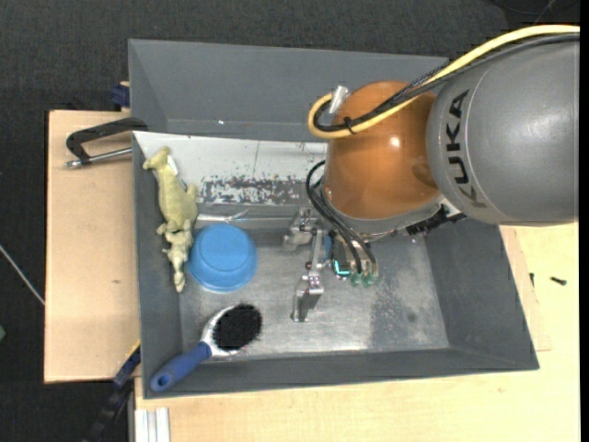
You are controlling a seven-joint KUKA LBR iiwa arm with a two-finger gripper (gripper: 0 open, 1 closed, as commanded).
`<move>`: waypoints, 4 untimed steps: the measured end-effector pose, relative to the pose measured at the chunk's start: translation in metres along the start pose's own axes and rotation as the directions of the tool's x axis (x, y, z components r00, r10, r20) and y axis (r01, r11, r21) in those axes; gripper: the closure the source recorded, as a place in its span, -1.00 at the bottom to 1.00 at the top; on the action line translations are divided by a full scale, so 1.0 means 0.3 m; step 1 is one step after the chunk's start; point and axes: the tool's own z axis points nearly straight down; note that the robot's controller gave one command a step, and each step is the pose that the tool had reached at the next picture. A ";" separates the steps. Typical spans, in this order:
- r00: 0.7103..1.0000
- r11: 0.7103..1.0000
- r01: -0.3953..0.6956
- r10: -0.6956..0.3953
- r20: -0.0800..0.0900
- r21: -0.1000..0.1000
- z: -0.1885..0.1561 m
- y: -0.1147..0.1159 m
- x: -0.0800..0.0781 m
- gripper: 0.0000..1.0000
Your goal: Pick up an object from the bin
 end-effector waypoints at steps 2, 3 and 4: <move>0.998 0.998 0.066 -0.066 0.021 0.002 0.410 0.177 -0.017 -1.00; 0.997 0.998 0.067 -0.067 0.023 -0.002 0.412 0.184 -0.017 1.00; 0.924 0.924 0.382 -0.382 0.015 0.007 0.146 -0.209 -0.021 1.00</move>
Offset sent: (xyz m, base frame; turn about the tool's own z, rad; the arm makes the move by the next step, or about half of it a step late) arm 0.0175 0.0572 -0.1277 -0.0641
